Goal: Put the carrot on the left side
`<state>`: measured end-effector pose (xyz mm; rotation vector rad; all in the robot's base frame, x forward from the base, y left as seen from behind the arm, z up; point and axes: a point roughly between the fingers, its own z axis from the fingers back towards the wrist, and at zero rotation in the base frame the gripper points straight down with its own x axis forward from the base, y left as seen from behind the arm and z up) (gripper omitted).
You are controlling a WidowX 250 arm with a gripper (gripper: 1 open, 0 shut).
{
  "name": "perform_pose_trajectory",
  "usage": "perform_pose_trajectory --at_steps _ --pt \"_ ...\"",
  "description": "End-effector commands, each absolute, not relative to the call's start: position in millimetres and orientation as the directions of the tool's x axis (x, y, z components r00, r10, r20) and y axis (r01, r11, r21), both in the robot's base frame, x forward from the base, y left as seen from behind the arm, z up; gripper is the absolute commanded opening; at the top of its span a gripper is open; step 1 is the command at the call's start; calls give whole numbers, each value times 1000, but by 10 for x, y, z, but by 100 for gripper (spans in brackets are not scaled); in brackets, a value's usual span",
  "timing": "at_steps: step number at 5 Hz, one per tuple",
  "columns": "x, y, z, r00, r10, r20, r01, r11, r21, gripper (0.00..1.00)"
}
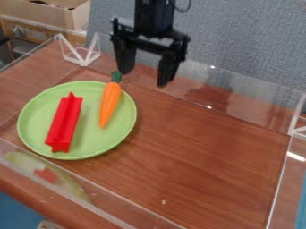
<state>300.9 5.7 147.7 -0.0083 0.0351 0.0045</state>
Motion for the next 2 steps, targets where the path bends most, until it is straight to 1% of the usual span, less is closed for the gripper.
perform_pose_trajectory --at_steps 1,2 --pt "3008 -10 1594 999 -15 36 15 1000 -2 100" --pt "2986 6 1433 1000 -11 10 10 1000 6 100"
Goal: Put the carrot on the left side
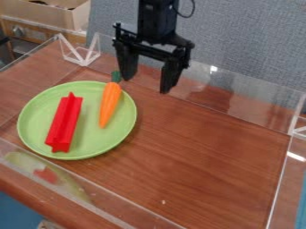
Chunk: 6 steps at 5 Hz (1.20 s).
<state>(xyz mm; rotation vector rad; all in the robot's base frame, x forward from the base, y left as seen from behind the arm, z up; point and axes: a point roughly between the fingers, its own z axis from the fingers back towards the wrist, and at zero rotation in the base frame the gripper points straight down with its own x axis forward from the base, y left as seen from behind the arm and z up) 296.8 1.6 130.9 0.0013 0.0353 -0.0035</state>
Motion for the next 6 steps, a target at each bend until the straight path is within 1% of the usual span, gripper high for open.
perform_pose_trajectory --at_steps 1,3,4,5,6 --pt "2966 -15 1354 1000 5 -4 -5 1000 3 100" --pt "3003 -24 1307 1000 27 10 -27 1000 4 100" --pt "2948 -11 1252 1000 10 11 -10 1000 8 100" --pt "2950 19 1245 999 1 32 -1 1000 19 100" --pt "2999 67 1398 998 41 48 -42 999 18 100"
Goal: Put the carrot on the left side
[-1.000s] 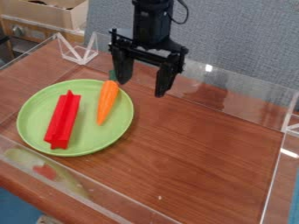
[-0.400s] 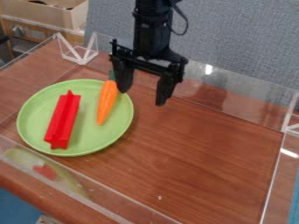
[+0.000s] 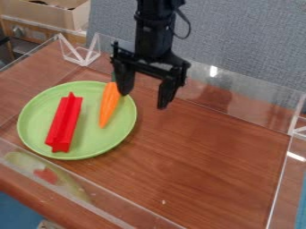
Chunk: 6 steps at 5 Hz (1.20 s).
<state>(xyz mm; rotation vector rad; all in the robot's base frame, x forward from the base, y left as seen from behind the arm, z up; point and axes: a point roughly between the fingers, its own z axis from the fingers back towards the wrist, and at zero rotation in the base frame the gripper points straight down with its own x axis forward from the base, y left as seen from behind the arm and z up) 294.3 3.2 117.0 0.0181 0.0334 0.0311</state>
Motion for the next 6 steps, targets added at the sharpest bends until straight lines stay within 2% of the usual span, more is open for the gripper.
perform_pose_trajectory --at_steps 1,2,3,4,6 --pt "3061 104 1564 994 77 71 -79 997 16 100" --pt "3008 99 1677 994 87 70 -88 996 9 100" --pt "2950 -12 1611 992 112 57 -113 994 2 100" --pt "2943 7 1465 991 134 26 -134 991 8 100" --pt "2958 111 1394 997 75 -23 -75 997 21 100"
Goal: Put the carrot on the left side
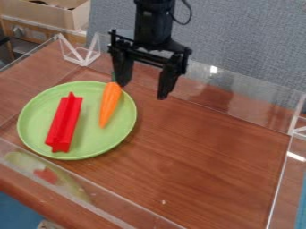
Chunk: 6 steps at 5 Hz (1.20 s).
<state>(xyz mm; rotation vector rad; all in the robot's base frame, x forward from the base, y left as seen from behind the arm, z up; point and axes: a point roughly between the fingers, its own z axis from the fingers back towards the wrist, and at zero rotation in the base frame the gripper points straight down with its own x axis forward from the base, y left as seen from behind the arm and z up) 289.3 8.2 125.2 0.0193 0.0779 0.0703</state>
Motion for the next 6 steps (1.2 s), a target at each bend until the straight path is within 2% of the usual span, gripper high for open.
perform_pose_trajectory --at_steps 1,3,4,5,6 --pt "2930 86 1309 998 39 -52 -37 999 26 100" --pt "2914 155 1169 996 -19 -84 22 999 32 100" --pt "2972 258 1110 993 -18 -119 22 999 30 100" --pt "3114 405 1085 993 -11 -121 14 1000 24 100" --pt "3186 353 938 991 8 -132 -6 1000 14 100"
